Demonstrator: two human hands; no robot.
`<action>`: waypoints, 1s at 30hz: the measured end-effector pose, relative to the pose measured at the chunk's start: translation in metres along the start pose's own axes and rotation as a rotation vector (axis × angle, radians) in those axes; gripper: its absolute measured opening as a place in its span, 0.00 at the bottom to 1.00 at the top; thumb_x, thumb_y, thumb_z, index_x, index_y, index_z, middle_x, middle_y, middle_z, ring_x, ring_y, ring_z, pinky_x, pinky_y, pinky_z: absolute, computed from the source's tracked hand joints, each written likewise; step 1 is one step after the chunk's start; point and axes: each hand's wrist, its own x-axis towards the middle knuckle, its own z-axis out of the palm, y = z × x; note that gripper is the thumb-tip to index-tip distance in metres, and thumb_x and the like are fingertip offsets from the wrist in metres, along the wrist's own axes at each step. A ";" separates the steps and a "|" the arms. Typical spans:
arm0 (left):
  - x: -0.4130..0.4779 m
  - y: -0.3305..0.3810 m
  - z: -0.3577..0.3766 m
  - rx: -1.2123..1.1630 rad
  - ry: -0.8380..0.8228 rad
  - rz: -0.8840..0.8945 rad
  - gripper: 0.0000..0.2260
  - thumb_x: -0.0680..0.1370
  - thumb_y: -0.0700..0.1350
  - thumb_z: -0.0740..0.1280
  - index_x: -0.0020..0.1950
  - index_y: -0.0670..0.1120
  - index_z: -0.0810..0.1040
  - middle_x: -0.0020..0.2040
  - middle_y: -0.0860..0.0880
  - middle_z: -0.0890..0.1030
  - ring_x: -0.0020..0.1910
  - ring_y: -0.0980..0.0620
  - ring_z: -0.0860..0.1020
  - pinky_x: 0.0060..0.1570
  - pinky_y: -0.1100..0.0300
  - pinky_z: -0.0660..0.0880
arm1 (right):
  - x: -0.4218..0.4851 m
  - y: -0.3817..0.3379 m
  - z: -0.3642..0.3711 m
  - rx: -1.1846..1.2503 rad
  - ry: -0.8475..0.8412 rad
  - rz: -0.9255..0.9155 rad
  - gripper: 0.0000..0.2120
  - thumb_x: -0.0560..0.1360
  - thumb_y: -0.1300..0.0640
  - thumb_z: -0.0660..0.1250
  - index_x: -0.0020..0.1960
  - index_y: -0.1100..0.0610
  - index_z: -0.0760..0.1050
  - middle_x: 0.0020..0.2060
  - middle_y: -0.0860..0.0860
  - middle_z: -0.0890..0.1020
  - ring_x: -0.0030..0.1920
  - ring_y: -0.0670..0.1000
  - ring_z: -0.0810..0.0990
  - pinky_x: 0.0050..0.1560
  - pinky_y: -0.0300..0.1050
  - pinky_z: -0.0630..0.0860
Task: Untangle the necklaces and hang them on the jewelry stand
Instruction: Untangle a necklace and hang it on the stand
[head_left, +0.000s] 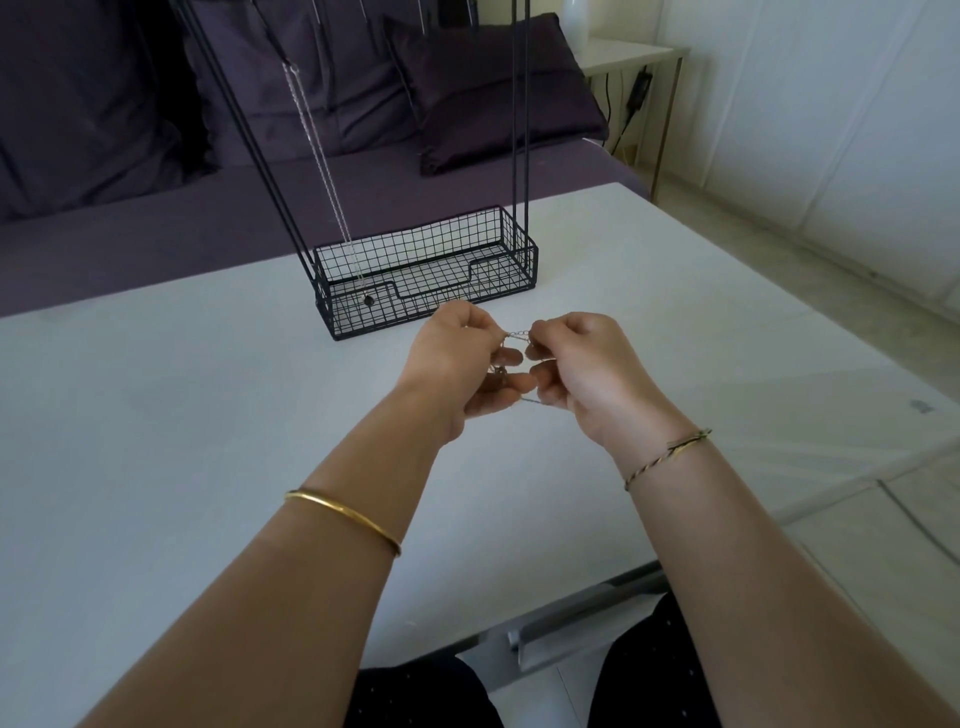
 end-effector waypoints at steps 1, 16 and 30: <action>0.001 0.000 0.000 -0.021 0.011 -0.003 0.07 0.81 0.37 0.57 0.44 0.46 0.69 0.42 0.44 0.78 0.21 0.54 0.76 0.21 0.66 0.71 | -0.001 -0.001 0.000 0.015 -0.027 0.026 0.09 0.78 0.63 0.59 0.38 0.60 0.70 0.33 0.53 0.74 0.24 0.47 0.70 0.24 0.37 0.68; 0.001 -0.001 -0.003 -0.005 -0.033 -0.146 0.07 0.82 0.37 0.55 0.45 0.42 0.68 0.40 0.43 0.74 0.19 0.56 0.76 0.19 0.67 0.70 | 0.003 -0.003 -0.001 0.536 0.025 0.155 0.12 0.81 0.61 0.58 0.39 0.59 0.70 0.32 0.52 0.75 0.26 0.47 0.70 0.23 0.35 0.69; 0.003 -0.005 0.000 0.232 0.155 0.178 0.05 0.80 0.41 0.55 0.51 0.45 0.70 0.31 0.48 0.76 0.17 0.57 0.66 0.19 0.67 0.63 | -0.002 0.000 -0.002 0.032 -0.136 0.088 0.04 0.75 0.68 0.63 0.46 0.66 0.77 0.30 0.54 0.70 0.23 0.46 0.68 0.28 0.39 0.76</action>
